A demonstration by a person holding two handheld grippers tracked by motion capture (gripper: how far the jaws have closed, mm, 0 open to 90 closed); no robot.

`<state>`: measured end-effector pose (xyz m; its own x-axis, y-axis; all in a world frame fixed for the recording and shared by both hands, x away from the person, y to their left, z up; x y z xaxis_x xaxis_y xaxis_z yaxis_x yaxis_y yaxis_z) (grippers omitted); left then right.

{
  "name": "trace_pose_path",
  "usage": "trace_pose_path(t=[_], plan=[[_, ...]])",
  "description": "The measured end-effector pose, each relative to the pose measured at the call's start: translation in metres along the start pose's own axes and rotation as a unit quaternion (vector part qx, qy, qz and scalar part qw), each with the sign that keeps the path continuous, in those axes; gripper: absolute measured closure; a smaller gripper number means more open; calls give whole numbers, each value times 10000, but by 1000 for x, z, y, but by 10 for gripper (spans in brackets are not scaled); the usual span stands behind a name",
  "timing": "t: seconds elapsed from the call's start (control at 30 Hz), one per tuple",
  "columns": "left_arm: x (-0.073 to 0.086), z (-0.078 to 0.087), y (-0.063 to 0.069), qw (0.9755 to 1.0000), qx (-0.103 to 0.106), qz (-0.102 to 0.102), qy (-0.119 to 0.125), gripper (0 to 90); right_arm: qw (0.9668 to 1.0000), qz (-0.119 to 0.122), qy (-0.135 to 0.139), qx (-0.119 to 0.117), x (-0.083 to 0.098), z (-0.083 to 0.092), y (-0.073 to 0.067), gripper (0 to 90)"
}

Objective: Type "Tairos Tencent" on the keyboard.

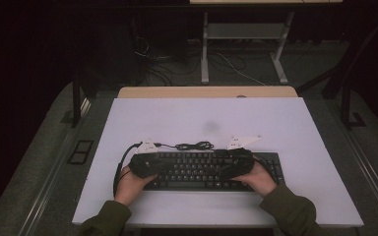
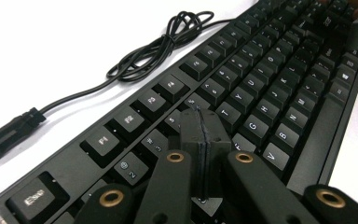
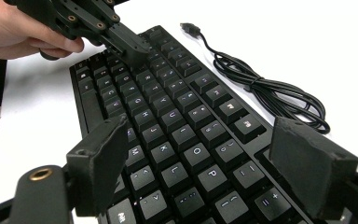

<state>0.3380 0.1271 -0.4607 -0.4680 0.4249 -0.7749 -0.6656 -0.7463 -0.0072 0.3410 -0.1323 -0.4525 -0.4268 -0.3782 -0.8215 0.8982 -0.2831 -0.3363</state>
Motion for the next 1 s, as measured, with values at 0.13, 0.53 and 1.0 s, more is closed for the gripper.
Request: trace_pose_path(t=[0.13,0.53,1.0], plan=[[1,-1,0,10000,-17,-10,-33,890,10000,-1,-2,1,0,0,0,192],[3,-3,1,10000,2,1,-76,891,10000,-7,17,14,-1,1,0,192],[0,0,0,10000,-53,-37,-47,890,10000,26,40,56,-3,2,1,192]])
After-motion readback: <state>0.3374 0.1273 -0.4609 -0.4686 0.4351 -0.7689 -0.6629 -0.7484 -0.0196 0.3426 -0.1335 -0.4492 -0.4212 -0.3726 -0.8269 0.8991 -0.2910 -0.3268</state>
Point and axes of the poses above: each handheld gripper's, and its own axes: z roughly backward along the jaws, x roughly out of its underside, y roughly to its right, the point moved 4 cm from there along -z, roughly forward along the jaws, and after that the axes turned 14 degrees about -x, right-handed, at the moved point
